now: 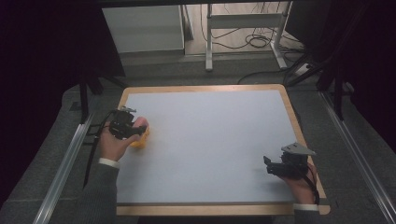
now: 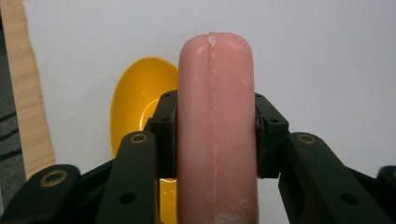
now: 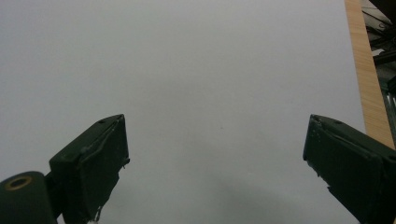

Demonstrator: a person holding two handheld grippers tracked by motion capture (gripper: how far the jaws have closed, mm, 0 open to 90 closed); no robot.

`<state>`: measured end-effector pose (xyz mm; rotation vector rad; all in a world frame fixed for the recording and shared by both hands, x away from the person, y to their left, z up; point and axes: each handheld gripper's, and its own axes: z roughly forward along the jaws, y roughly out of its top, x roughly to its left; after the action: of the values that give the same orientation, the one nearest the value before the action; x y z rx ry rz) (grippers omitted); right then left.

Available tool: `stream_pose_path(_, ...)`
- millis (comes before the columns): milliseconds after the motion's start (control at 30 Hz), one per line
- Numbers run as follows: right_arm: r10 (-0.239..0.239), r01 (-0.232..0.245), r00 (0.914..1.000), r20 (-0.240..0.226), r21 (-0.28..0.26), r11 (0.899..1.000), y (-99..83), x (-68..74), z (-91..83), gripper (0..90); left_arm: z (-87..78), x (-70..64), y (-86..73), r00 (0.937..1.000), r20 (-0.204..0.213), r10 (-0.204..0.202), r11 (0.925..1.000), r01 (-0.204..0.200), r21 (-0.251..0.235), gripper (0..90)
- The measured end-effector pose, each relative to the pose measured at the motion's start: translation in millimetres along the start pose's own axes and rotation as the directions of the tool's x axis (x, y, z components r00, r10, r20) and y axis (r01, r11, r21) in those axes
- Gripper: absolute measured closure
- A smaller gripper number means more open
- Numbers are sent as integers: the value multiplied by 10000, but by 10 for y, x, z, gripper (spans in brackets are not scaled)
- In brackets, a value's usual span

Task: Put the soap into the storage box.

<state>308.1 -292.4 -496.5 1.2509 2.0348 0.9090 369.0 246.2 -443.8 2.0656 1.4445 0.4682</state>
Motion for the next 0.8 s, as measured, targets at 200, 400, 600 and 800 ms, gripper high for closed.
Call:
stream_pose_path(200,12,-12,10000,18,-4,10000,0,-2,-1,64,48,66,-12,9998,-121,-144,9998,145,113,600)
stream_pose_path(400,4,-4,10000,16,-18,10000,-1,0,0,64,97,118,-21,9993,-198,-312,9993,316,181,600)
stream_pose_path(600,-11,11,10000,16,-3,10000,-1,3,2,64,183,156,-33,9988,-271,-415,9984,425,365,600)
stream_pose_path(800,-6,6,10000,42,-29,10000,-3,-1,2,64,260,188,-48,9981,-337,-526,9970,544,559,600)
